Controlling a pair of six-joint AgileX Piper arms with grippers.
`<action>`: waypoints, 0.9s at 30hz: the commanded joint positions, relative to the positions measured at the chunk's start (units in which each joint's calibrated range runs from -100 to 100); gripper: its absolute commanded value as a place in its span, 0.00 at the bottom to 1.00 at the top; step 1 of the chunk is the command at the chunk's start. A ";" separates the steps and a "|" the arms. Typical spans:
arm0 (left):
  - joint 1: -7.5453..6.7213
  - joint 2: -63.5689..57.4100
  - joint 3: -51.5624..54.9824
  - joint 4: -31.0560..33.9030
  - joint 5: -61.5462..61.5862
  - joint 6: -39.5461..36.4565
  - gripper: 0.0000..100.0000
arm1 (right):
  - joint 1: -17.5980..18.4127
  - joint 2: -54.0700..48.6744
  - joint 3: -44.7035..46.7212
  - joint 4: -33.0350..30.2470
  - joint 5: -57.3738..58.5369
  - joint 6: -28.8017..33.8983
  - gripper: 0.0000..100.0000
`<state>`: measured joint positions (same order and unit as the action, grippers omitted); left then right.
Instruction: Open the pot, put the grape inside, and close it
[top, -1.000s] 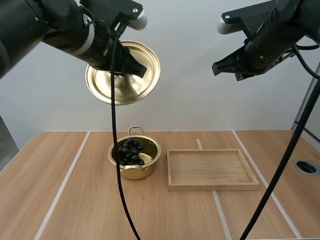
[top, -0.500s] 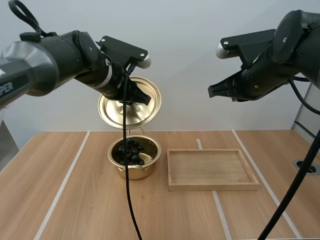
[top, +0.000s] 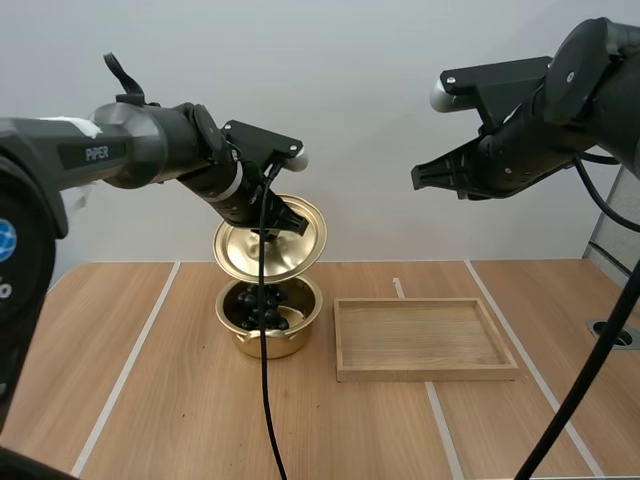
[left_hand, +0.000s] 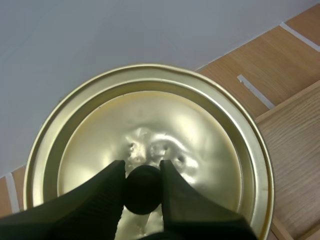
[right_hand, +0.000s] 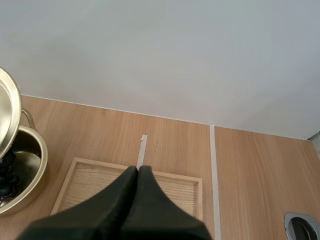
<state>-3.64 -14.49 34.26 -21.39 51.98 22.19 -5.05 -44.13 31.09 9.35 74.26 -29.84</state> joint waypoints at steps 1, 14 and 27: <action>-0.19 1.03 2.12 -2.39 -6.00 1.50 0.00 | -0.25 -0.85 0.13 0.20 -1.54 -0.47 0.00; -0.19 3.19 10.95 -2.39 -18.74 4.28 0.00 | -0.25 -0.85 0.13 0.20 -1.73 -0.66 0.00; -0.19 3.62 13.72 -2.39 -19.16 4.73 0.00 | -0.25 -0.85 0.13 0.20 -1.73 -0.66 0.00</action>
<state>-3.64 -11.39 47.85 -22.70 34.31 26.75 -5.05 -44.13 31.09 9.44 73.73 -30.02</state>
